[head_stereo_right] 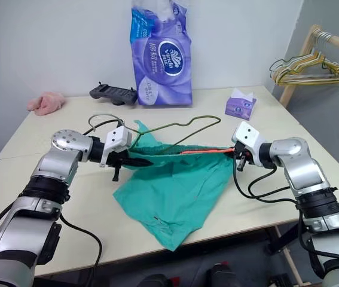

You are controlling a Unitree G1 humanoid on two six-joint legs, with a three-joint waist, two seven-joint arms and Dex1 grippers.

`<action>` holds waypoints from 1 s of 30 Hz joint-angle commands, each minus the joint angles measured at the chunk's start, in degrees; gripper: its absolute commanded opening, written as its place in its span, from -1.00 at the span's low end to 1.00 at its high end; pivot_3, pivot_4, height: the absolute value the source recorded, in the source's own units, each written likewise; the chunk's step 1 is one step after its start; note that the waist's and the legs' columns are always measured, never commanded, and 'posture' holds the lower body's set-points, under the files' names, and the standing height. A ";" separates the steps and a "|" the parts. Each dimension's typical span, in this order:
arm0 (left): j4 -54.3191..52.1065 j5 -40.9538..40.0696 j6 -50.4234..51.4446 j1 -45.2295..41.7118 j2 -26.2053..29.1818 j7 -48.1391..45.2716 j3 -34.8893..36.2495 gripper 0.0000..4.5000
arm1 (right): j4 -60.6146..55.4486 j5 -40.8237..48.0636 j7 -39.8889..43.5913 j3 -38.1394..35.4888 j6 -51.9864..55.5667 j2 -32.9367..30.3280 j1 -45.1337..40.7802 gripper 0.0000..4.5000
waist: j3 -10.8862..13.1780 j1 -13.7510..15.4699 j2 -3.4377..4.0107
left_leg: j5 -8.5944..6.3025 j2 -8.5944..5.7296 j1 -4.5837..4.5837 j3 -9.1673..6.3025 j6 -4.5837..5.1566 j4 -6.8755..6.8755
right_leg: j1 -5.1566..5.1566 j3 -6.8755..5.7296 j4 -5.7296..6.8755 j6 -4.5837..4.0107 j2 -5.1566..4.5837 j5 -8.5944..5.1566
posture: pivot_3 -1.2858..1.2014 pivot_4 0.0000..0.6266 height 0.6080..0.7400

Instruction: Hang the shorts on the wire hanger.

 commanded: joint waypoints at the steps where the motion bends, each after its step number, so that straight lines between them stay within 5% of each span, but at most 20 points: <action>1: -0.25 -3.70 -0.54 -2.65 -1.84 -0.50 2.58 -1.00 | 0.29 0.26 0.25 -0.34 1.38 -0.46 -1.78 -0.99 | 0.00 0.06 0.00 | 0.00 0.00 0.00 0.00 0.00 0.00 | 0.00 0.00 0.00 0.00 0.00 0.00 | 0.04 -0.94 1.00; 12: 2.71 1.35 -9.65 -2.45 1.05 -4.34 -1.44 -1.00 | 7.45 -0.08 6.25 1.45 -1.54 -2.10 -5.42 -0.99 | 0.00 0.00 0.01 | 0.00 0.01 0.01 -0.01 0.00 -0.01 | 0.00 -0.01 -0.01 -0.01 0.01 0.00 | 0.05 -0.93 1.00; 30: 16.60 10.33 -22.12 -8.19 0.72 2.96 -4.84 -1.00 | -10.33 6.99 10.92 -0.19 9.92 -7.65 -2.39 -0.99 | 0.00 1.22 0.02 | -0.01 0.01 0.02 -0.01 0.01 0.02 | 0.04 -0.05 -0.07 0.00 0.02 0.00 | 0.02 -0.90 1.00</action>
